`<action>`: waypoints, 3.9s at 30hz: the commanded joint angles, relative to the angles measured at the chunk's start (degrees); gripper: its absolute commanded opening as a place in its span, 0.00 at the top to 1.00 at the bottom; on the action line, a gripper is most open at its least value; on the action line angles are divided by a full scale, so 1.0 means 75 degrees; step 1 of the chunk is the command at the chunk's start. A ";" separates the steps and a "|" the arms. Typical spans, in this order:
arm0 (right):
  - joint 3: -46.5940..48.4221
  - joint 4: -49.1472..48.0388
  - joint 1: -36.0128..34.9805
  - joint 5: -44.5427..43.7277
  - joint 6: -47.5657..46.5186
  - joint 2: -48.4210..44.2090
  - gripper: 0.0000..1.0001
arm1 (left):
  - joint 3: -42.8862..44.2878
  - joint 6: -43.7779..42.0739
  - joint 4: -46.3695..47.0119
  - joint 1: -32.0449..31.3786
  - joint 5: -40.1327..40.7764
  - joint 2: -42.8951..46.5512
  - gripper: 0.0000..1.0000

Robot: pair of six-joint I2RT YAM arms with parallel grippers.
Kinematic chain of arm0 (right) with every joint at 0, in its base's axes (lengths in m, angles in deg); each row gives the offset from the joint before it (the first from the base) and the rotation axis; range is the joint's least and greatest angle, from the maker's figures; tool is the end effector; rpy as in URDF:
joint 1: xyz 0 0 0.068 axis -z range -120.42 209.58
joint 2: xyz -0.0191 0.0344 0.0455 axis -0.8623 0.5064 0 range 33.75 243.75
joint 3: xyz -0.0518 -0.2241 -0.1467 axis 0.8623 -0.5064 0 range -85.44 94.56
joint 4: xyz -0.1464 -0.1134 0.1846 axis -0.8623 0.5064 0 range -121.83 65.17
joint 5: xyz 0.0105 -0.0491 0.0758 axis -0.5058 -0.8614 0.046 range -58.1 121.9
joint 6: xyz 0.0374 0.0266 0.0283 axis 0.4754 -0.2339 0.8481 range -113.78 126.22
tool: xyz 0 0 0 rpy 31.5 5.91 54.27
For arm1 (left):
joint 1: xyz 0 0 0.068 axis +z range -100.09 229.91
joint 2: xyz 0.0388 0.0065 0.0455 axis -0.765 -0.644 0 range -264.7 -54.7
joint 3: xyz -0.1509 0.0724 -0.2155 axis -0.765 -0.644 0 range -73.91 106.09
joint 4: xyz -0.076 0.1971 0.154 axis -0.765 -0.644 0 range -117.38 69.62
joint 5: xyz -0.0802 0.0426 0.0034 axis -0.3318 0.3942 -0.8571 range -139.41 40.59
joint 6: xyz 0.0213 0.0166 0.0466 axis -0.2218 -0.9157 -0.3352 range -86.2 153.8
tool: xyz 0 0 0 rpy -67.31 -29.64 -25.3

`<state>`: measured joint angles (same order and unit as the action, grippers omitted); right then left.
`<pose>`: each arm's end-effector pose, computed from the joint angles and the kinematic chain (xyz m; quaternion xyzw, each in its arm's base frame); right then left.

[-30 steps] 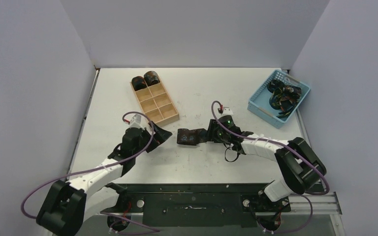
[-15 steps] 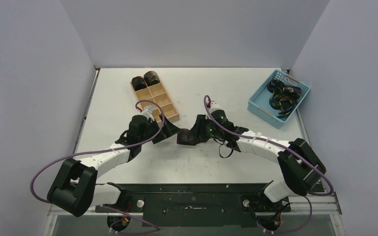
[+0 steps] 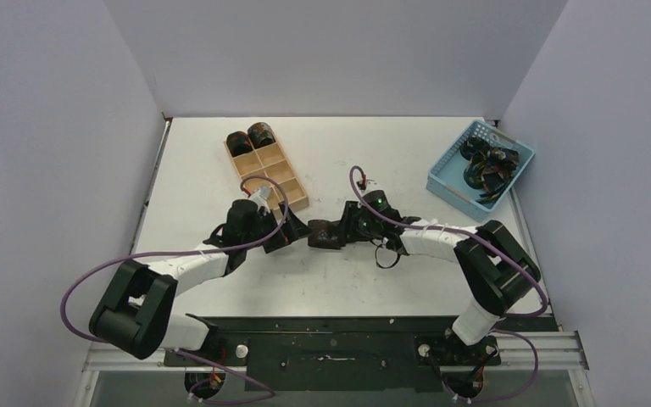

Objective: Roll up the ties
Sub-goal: Move the storage box to the center of the board.

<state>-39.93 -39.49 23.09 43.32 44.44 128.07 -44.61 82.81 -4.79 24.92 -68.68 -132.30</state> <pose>0.2598 0.2009 0.1602 -0.0275 0.9065 0.3217 0.2721 0.2320 -0.1212 0.1703 -0.1016 0.8630 -0.4018 0.2890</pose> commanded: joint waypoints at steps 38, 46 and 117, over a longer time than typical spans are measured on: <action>-0.1178 -0.1031 0.0803 0.0123 0.0144 -0.0186 0.55 | 0.1506 0.0696 0.0281 -0.0574 0.0115 -0.1890 0.10; -0.0298 0.0031 0.0811 -0.0438 0.0116 -0.1027 0.45 | 0.0625 0.0346 -0.0262 -0.0767 0.0557 -0.0290 0.11; 0.2266 0.1951 0.1440 -0.2704 -0.0314 0.1792 0.85 | -0.0841 -0.0505 -0.1164 -0.1493 0.2237 0.3412 0.25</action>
<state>-20.04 -31.08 35.00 25.39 42.21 142.85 -50.99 80.06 -23.91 17.70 -49.55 -103.25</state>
